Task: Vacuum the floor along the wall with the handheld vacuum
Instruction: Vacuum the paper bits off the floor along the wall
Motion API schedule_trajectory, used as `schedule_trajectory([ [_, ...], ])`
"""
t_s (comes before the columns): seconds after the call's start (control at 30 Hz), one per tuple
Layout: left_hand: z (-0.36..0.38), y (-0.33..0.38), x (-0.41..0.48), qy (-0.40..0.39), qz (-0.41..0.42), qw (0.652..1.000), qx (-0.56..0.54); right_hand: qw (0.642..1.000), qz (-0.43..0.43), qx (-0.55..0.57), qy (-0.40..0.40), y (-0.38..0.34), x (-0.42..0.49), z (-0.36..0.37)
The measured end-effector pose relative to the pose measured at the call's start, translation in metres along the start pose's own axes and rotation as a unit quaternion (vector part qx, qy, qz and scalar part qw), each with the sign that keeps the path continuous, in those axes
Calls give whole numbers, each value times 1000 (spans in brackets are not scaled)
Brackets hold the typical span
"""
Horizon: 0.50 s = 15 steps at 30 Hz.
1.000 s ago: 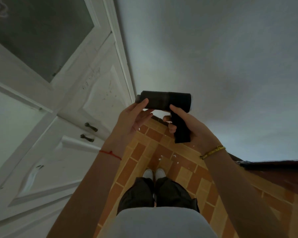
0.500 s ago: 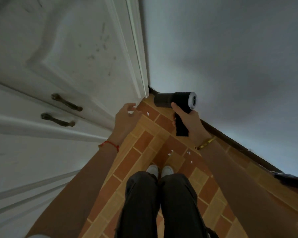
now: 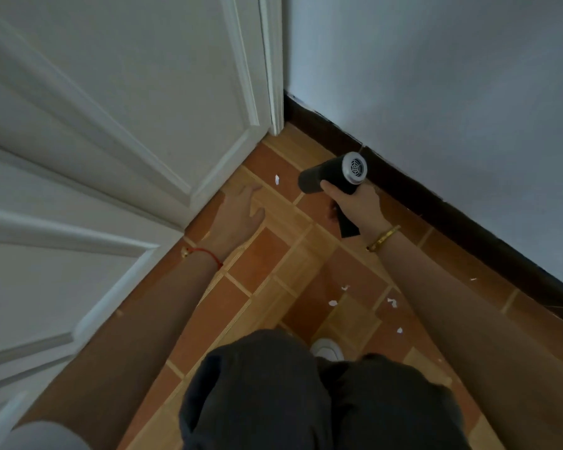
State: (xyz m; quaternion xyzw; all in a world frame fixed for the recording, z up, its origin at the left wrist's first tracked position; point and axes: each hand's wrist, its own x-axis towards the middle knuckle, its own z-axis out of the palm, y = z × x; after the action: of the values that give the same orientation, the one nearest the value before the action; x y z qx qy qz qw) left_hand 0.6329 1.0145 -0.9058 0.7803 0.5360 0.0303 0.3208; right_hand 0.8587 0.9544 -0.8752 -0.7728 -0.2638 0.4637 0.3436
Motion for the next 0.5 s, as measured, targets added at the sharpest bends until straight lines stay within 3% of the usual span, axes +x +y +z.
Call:
schedule_trajectory([
  [0.37, 112, -84, 69, -10, 8, 995, 97, 995, -75, -56, -40, 56, 122, 73],
  [0.5, 137, -95, 72, -2, 10, 996, 89, 994, -87, -70, -13, 66, 141, 89],
])
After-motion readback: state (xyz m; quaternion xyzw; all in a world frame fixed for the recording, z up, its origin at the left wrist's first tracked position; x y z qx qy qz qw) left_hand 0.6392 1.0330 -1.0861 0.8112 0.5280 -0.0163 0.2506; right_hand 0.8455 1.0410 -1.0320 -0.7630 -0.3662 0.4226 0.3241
